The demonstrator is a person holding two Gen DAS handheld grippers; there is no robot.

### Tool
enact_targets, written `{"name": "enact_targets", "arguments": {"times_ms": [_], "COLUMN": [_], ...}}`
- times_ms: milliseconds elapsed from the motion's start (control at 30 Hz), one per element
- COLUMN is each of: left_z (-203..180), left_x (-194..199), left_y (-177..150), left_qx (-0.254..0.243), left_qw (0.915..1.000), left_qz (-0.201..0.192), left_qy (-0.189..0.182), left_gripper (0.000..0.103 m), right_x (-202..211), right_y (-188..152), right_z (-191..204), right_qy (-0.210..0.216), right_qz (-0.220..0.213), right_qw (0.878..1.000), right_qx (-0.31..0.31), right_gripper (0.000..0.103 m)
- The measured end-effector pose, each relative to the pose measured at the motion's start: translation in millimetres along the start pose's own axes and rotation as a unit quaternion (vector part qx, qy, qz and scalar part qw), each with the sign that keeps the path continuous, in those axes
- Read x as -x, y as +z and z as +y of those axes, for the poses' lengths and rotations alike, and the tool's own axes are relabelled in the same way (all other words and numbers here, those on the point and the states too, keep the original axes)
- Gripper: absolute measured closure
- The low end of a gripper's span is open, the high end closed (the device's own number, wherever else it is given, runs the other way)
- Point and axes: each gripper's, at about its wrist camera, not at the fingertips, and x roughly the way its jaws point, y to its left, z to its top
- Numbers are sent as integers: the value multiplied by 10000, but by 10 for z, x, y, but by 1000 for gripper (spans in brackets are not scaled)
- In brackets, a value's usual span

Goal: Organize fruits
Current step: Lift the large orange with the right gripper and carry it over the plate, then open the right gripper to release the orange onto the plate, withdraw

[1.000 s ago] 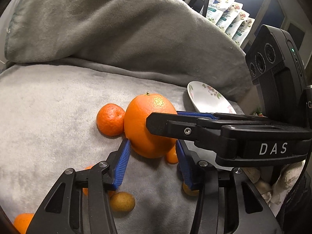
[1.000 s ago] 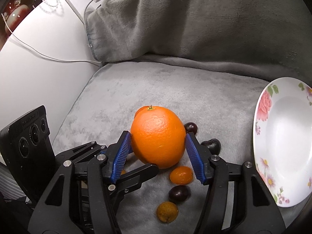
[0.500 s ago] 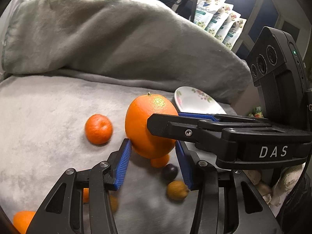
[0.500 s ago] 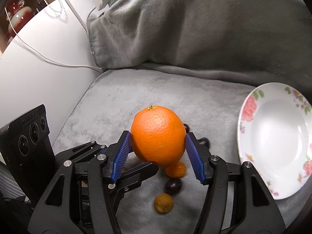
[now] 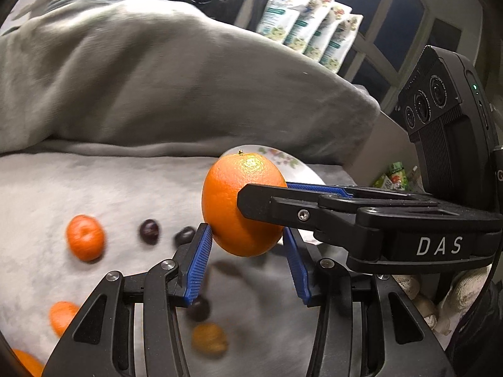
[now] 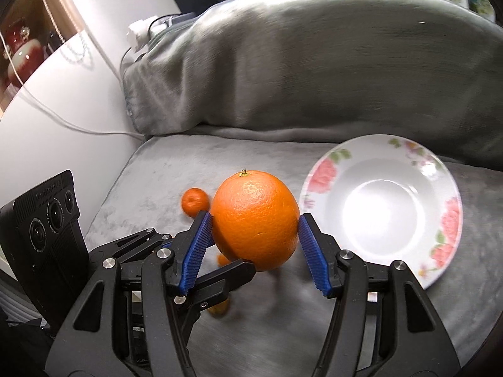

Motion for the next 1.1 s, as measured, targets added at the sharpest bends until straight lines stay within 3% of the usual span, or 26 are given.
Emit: {"name": "enact_targets", "arguments": {"times_ms": [667, 967, 1100], "left_z": [-386, -376, -328], "left_x": [-358, -186, -82], "left_y": [28, 71, 61], "left_qx": [-400, -533, -512], "left_qw": [9985, 9984, 9986], "left_qz": [292, 176, 140], "left_qy": [-217, -82, -83], "left_gripper": [59, 59, 59], "right_x": [221, 503, 633], "right_y": [-91, -58, -102], "right_z": [-626, -727, -725], "right_qy": [-262, -541, -777], "right_qz": [-77, -574, -820], "right_qw": [9983, 9948, 9918], "right_qx": [-513, -641, -602], "right_gripper": [43, 42, 26]}}
